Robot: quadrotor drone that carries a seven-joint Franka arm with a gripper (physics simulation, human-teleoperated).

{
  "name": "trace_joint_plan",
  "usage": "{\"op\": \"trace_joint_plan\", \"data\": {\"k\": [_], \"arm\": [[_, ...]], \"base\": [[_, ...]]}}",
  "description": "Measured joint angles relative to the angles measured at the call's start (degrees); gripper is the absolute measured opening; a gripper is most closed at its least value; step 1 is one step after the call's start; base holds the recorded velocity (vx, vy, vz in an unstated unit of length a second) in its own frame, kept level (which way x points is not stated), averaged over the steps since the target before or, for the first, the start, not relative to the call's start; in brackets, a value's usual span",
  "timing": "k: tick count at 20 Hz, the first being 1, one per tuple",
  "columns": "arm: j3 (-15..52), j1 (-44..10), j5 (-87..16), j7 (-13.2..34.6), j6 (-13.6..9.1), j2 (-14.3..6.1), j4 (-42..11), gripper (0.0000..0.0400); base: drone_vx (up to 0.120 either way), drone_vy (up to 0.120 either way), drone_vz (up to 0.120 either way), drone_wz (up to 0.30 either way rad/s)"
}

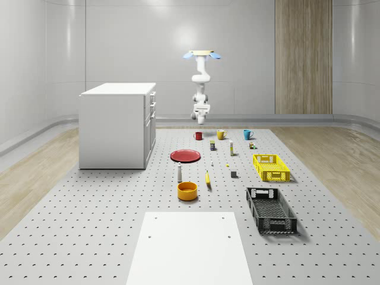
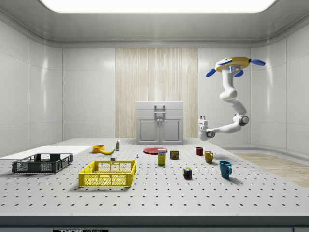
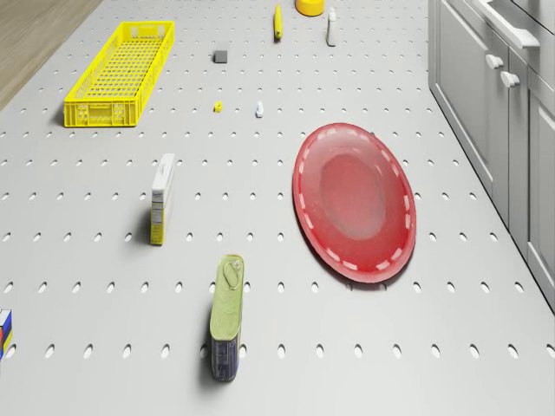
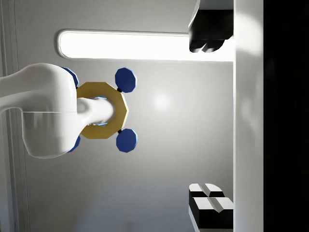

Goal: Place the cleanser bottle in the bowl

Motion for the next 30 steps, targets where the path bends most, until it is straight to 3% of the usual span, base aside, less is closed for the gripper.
{"op": "trace_joint_plan", "data": {"k": [7,13,17,21,25,30], "arm": [[4.2,-1.3,-5.9,0.8,0.4,-0.3,-0.7,0.0400],[14.3,-4.5,-20.3,2.9,1.1,-1.2,-3.8,0.0400],[26.7,-9.0,-39.1,6.4,2.0,-2.9,-11.3,0.0400],[41.2,-16.5,-64.5,13.6,2.3,-6.0,-25.3,0.0400],[53.1,-27.8,-87.9,23.7,-1.1,-9.2,-38.3,0.0400],[62.0,-42.3,-104.0,34.1,-7.7,-12.9,-45.6,0.0400]], "base": [[0.120,-0.120,0.000,0.000],[0.120,-0.120,0.000,0.000],[0.120,-0.120,0.000,0.000],[0.120,-0.120,-0.100,0.000],[0.120,-0.120,-0.120,0.000],[0.120,-0.032,-0.080,0.000]]}}
